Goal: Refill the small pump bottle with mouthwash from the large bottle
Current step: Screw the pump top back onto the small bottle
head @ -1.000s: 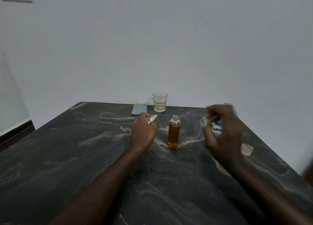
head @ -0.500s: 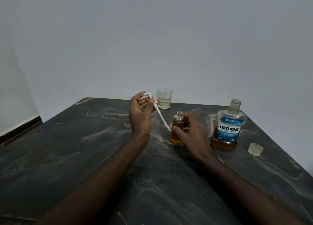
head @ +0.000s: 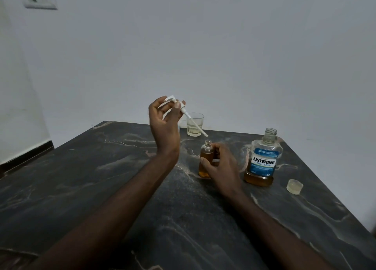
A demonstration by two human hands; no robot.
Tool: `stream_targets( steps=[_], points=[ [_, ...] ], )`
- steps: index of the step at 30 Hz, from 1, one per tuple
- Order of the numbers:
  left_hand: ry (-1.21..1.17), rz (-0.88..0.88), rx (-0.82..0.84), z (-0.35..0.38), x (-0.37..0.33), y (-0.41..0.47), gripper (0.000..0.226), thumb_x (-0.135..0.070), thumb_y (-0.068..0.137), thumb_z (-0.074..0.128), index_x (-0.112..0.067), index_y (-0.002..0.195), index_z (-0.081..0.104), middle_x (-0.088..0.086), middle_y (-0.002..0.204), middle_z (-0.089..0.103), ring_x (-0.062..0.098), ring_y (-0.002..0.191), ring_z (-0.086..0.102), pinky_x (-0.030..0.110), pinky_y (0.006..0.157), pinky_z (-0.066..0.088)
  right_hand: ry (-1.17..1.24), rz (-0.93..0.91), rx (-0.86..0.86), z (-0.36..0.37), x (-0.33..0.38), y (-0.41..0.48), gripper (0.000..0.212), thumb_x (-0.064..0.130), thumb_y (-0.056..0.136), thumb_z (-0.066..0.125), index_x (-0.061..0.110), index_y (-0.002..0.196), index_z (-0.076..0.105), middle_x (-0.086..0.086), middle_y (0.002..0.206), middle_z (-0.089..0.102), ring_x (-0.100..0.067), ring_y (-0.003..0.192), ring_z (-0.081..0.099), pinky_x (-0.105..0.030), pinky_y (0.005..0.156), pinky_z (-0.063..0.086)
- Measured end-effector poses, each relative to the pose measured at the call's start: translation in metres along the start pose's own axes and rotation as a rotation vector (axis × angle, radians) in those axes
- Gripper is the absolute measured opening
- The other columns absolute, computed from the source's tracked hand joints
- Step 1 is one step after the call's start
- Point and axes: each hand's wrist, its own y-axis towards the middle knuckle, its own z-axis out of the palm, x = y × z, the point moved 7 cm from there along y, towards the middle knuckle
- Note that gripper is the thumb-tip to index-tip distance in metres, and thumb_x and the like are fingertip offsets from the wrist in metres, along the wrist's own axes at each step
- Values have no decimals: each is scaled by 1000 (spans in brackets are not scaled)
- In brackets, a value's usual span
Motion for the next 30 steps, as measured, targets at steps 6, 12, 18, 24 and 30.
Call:
stream_targets(
  steps=[6, 12, 18, 24, 30],
  points=[
    [122, 102, 106, 31, 3, -20, 35, -8, 97, 72, -8, 128, 56, 11, 122, 71, 23, 112, 74, 49, 97, 59, -3, 3, -10, 0, -3, 1, 47, 32, 91, 75, 29, 132, 51, 10, 132, 56, -6, 117, 56, -33, 98, 54],
    [223, 228, 114, 30, 1, -24, 35, -10, 98, 71, -5, 129, 55, 6, 121, 71, 17, 112, 73, 40, 96, 60, -8, 0, -18, 2, -6, 4, 50, 32, 91, 75, 27, 134, 51, 9, 133, 56, -5, 117, 56, -32, 99, 55],
    [217, 316, 72, 24, -14, -17, 34, -7, 97, 71, -4, 128, 55, -3, 119, 69, 13, 113, 72, 32, 95, 59, 3, 8, -4, 4, -9, 4, 50, 34, 91, 75, 28, 134, 50, 9, 135, 56, -7, 119, 57, -33, 99, 55],
    [237, 302, 110, 23, -7, -19, 36, -8, 97, 72, -1, 128, 55, 7, 120, 69, 17, 113, 73, 34, 95, 59, -8, -1, -8, 5, -8, 5, 51, 33, 91, 75, 26, 135, 51, 8, 135, 56, -5, 117, 56, -28, 96, 53],
    [283, 261, 191, 26, 8, -27, 35, -11, 96, 73, -6, 126, 56, 6, 118, 70, 14, 111, 72, 34, 95, 60, -5, -20, -19, 3, -6, 3, 47, 30, 91, 76, 25, 132, 52, 9, 130, 56, -3, 112, 57, -16, 84, 48]
  ],
)
